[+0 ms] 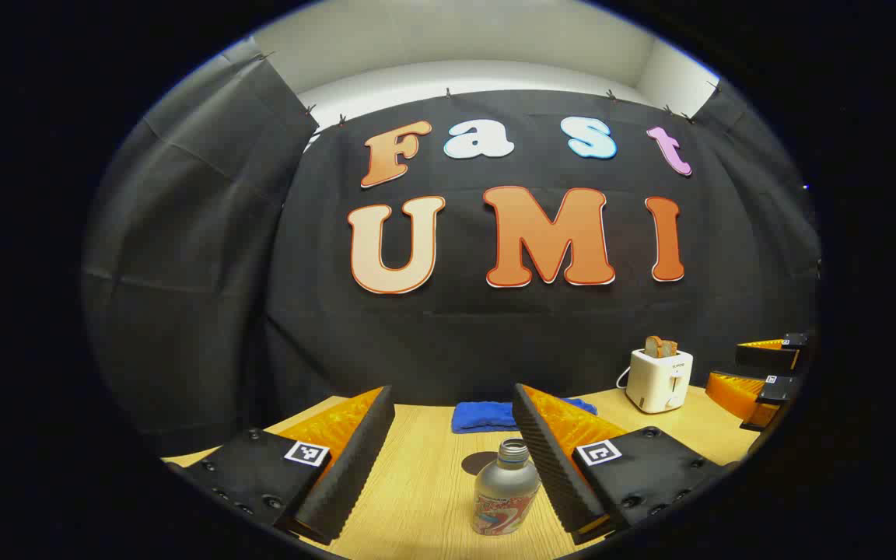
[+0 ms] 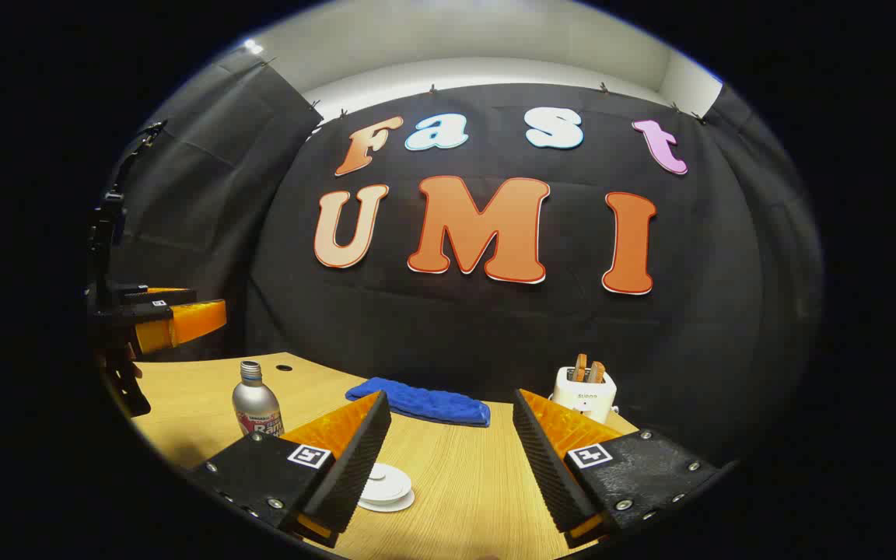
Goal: Open the teacup lid with one hand, grasp the water bottle and pour water into the teacup with the other hand; after pouring, place the water bottle on the coaster and then close the teacup lid.
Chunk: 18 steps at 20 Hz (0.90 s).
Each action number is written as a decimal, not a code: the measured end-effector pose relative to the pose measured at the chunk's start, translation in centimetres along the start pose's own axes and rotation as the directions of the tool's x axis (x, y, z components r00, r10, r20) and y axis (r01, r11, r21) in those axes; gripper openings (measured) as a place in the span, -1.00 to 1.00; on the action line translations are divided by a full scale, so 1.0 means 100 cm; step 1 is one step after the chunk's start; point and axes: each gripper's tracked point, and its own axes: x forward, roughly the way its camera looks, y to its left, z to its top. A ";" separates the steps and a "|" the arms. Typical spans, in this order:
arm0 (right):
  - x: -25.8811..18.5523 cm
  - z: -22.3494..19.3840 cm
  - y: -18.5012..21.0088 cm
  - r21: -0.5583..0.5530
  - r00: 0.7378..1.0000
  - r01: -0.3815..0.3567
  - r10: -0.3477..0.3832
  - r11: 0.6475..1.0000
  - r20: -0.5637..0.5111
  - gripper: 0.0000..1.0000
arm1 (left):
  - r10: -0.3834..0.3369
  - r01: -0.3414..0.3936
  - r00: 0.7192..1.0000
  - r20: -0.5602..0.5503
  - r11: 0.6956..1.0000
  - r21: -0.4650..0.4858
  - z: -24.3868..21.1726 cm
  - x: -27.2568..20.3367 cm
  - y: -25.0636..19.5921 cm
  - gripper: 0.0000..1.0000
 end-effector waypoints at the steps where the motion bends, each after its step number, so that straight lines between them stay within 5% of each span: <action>1: -0.001 0.002 0.000 0.001 1.000 0.000 0.000 1.000 0.003 0.89 | -0.002 0.002 1.000 -0.001 1.000 0.005 -0.001 -0.001 -0.001 1.00; 18: -0.010 0.009 -0.008 0.013 1.000 0.007 -0.007 1.000 0.030 0.89 | -0.017 0.017 1.000 -0.008 1.000 -0.002 -0.002 -0.009 -0.009 0.99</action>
